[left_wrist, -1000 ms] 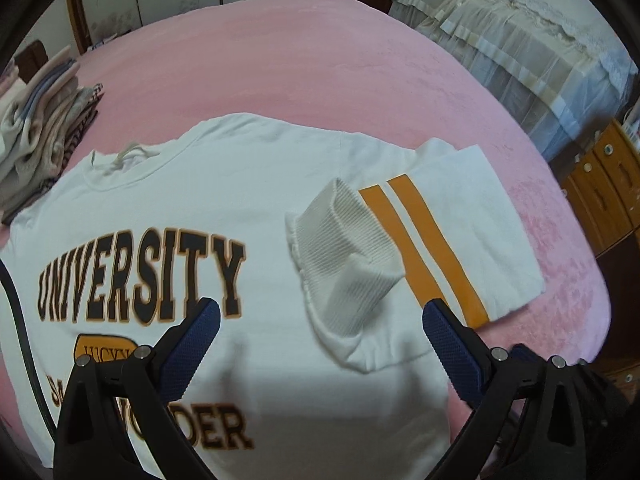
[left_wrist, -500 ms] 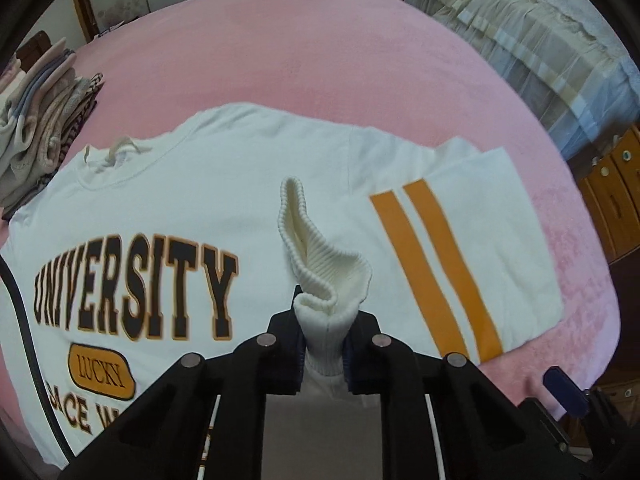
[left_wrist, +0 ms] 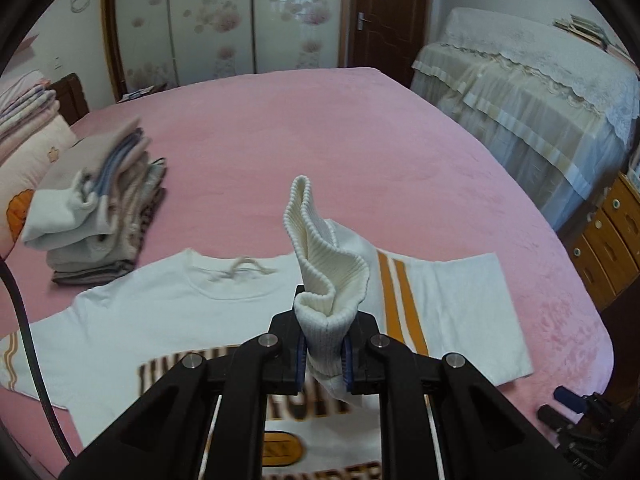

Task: Fold small clothes
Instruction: 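Grasp the folded cuff with the left tool and lift it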

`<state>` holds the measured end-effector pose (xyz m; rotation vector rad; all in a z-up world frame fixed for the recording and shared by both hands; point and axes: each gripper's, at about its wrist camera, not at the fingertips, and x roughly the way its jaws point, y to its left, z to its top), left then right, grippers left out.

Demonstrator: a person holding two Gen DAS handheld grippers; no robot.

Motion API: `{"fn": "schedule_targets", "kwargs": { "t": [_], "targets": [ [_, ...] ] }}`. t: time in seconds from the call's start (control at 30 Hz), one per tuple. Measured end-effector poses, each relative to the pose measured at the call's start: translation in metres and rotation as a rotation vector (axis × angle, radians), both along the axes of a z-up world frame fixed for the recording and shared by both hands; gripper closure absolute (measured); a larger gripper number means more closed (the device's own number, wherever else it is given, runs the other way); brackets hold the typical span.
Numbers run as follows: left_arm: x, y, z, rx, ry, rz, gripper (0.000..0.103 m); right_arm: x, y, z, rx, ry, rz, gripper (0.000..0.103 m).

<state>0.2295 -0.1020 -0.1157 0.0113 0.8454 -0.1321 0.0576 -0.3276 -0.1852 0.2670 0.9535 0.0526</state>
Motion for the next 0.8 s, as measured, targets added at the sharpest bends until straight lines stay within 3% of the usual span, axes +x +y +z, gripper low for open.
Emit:
{"fn": "schedule_targets", "kwargs": {
  "t": [0.13,0.37,0.67,0.8],
  "targets": [
    [0.003,0.050,-0.013,-0.016,-0.010,0.043,0.092,0.014,0.011,-0.002,-0.002,0.006,0.011,0.056],
    [0.011,0.111,-0.060,-0.091,0.052,0.129,0.092,0.046,0.025,0.000,-0.017,0.008,0.019,0.056],
    [0.014,0.137,-0.077,-0.134,0.036,0.158,0.092,0.109,0.020,-0.001,0.017,0.034,0.004,0.056],
    [0.014,0.145,-0.084,-0.148,0.049,0.171,0.092,0.159,0.006,-0.014,0.028,0.087,-0.007,0.056]
  ]
}}
